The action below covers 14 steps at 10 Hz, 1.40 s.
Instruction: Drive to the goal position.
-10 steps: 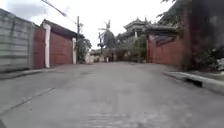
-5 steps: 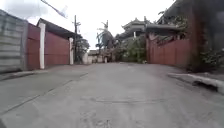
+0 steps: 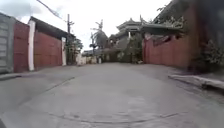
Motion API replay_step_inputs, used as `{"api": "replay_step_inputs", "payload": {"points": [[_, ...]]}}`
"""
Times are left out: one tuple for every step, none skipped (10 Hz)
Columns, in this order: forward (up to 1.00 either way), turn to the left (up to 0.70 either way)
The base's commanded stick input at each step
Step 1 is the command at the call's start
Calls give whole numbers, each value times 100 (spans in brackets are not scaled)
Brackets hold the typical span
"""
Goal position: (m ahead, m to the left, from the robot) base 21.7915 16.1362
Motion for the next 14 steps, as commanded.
{"api": "replay_step_inputs", "payload": {"points": [[100, -21], [100, -21], [100, -10], [100, 6], [100, 19], [100, 19], [100, 19], [100, 19], [100, 19], [100, 19], [100, 19], [100, 19], [100, 19], [100, 19]]}}
